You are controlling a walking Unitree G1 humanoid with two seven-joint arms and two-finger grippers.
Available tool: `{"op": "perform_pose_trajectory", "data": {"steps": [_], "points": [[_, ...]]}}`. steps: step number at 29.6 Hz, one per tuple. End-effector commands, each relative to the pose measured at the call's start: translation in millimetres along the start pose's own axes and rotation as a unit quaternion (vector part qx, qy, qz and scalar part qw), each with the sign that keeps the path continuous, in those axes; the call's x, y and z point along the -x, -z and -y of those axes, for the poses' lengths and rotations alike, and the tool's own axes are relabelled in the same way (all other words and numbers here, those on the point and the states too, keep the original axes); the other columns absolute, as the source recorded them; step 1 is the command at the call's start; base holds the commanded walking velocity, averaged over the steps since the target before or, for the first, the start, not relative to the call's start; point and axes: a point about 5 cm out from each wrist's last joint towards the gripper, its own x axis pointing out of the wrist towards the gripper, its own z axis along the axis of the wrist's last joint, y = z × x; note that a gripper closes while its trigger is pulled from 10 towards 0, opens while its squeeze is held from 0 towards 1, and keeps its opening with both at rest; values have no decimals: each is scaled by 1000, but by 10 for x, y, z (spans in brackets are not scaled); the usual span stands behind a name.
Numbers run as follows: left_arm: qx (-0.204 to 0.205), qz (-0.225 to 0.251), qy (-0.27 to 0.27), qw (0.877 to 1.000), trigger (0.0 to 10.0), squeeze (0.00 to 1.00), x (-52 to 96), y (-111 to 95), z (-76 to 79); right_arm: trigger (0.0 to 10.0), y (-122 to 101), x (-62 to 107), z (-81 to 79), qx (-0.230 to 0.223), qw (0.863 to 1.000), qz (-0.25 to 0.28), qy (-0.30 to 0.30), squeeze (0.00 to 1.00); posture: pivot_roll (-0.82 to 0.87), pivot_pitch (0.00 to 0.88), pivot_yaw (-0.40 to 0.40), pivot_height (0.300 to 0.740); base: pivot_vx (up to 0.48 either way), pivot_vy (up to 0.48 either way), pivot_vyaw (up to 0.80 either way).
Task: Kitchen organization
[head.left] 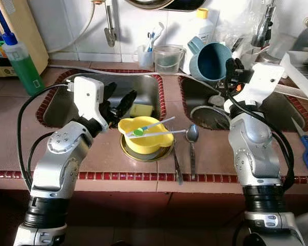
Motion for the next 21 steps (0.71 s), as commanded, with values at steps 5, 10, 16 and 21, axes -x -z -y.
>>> {"op": "perform_pose_trajectory", "data": {"steps": [5, 10, 16, 21], "points": [[-2, -3, 9, 1000, 10000, 0, -24, -9, -8, 10000, -76, 20, 6, 2, 1000, 23, -2, 0, -78, 60, 38, 703, 0, 0, 0], [-1, -4, 12, 1000, 10000, 0, -19, -2, -7, 10000, -71, 27, -6, 1, 1000, 23, -3, 0, -77, 59, 39, 703, 0, 0, 0], [-2, -4, 15, 1000, 10000, 0, -18, -2, -13, 10000, -72, 30, -26, -2, 1000, 24, -5, 0, -75, 56, 41, 703, 0, 164, 0], [-2, -4, 16, 1000, 10000, 0, -18, -5, -16, 10000, -76, 36, -44, -4, 1000, 26, -9, 0, -74, 57, 42, 703, 0, 275, 0]]}}
